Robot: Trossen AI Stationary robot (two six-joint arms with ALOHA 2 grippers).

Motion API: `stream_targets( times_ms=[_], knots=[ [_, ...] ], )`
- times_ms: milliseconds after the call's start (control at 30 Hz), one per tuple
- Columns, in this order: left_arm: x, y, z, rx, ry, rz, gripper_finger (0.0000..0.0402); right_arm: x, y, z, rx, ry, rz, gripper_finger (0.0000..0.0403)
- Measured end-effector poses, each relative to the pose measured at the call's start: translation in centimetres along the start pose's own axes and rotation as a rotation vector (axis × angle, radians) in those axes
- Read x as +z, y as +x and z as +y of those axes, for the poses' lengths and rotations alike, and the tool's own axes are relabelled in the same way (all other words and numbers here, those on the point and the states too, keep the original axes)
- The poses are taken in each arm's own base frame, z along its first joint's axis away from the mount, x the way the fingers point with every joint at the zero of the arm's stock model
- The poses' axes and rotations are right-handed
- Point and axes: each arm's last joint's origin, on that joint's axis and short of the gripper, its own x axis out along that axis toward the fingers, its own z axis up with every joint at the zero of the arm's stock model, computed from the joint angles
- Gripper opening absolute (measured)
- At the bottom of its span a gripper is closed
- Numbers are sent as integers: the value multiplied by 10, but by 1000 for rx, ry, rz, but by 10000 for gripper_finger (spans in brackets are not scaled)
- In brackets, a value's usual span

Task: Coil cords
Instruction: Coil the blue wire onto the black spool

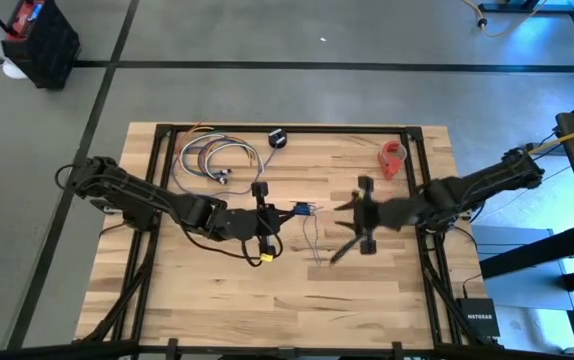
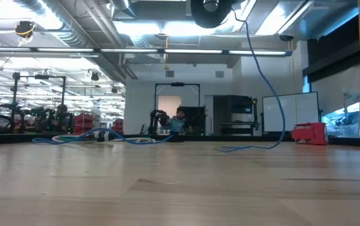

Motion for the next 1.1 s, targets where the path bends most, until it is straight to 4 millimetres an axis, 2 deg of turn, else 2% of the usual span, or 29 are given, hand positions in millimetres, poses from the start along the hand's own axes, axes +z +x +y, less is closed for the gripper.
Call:
stream_targets(
  times_ms=[100,167,267,433,567,667,800,1000,1100],
  knots=[
    [-1,5,7,-13,16,-5,5,-25,16,10,-91,-83,53,155],
    [0,14,17,-75,13,-36,4,-33,23,5,-199,-119,-2,156],
    [1,27,40,-156,-4,-114,3,-37,25,-16,-270,-148,-112,154],
    [-13,43,77,-93,-18,-56,2,-41,10,-55,-330,-139,-202,155],
    [-21,51,89,-63,-24,-10,2,-43,-1,-76,-420,-171,-222,154],
    [-27,54,93,-60,-17,26,2,-39,-4,-86,-399,-200,-295,154],
    [-51,61,98,-29,-20,4,1,-39,7,-100,-321,-221,-339,154],
    [-93,63,129,-119,-99,-196,1,-48,29,-134,-303,-204,-315,154],
    [-117,66,134,-126,-123,-183,1,-50,38,-151,-297,-196,-349,154]
  ],
)
